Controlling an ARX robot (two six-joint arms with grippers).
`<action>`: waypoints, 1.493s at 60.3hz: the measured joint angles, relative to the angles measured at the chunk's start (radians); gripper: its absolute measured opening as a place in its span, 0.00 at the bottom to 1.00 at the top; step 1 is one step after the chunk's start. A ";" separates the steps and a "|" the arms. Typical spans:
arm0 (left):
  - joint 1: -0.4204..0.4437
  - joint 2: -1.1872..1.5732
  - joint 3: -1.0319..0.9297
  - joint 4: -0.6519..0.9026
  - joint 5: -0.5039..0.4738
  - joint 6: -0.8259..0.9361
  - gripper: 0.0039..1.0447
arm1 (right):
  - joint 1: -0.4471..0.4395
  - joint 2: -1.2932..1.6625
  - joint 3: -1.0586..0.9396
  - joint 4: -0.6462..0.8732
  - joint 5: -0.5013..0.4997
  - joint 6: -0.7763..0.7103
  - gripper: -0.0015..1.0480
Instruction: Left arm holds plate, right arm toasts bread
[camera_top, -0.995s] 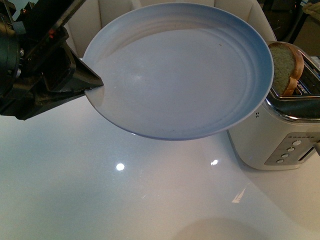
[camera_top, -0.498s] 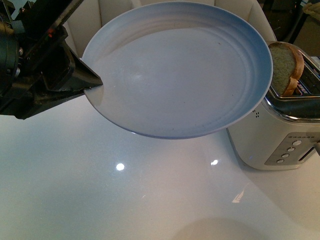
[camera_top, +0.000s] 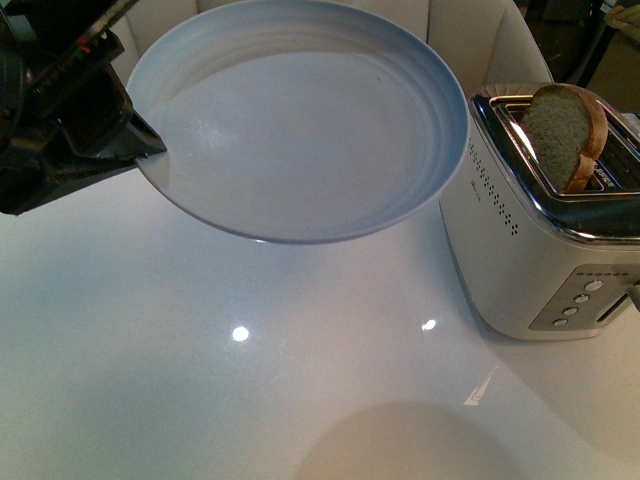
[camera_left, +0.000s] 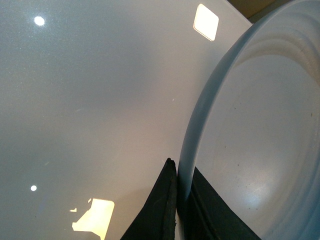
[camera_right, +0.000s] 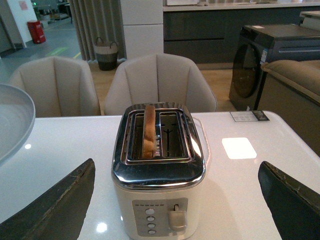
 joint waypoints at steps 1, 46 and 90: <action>0.011 0.000 0.000 0.001 0.008 0.006 0.03 | 0.000 0.000 0.000 0.000 0.000 0.000 0.91; 0.578 0.626 -0.054 0.444 0.256 0.387 0.03 | 0.000 0.000 0.000 0.000 0.000 0.000 0.91; 0.663 0.882 -0.062 0.604 0.314 0.448 0.03 | 0.000 0.000 0.000 0.000 0.000 0.000 0.91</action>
